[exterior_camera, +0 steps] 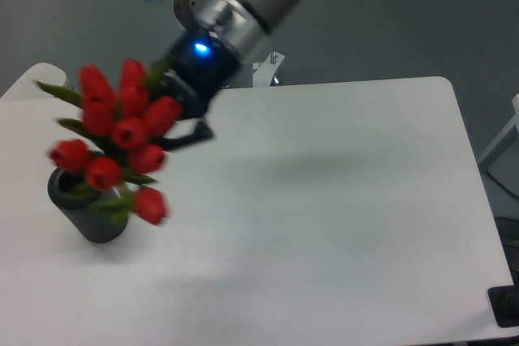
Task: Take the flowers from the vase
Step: 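Carry the tulip bunch away from the vase over the table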
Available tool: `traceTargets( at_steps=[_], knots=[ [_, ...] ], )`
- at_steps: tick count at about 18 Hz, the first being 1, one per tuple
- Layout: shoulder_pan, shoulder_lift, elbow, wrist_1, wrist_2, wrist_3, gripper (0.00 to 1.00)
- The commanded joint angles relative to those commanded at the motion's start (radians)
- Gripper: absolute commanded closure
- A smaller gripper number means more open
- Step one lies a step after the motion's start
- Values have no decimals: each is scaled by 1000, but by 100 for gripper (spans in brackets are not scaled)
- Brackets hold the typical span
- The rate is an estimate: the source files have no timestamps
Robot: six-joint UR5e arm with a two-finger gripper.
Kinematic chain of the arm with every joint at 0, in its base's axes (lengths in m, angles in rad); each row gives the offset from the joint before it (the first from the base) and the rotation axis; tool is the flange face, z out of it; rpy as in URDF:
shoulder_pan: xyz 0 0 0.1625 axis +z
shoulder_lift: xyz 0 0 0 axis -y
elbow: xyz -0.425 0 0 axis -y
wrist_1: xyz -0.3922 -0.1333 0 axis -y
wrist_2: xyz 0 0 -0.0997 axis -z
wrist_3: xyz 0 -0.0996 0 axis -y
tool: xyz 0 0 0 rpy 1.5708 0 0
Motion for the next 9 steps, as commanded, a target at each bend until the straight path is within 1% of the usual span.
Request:
traceTargets(
  at_steps=[2, 9],
  knots=[
    [26, -31, 20, 0, 2, 31, 71],
    [94, -103, 31, -2, 9, 178, 72]
  ],
)
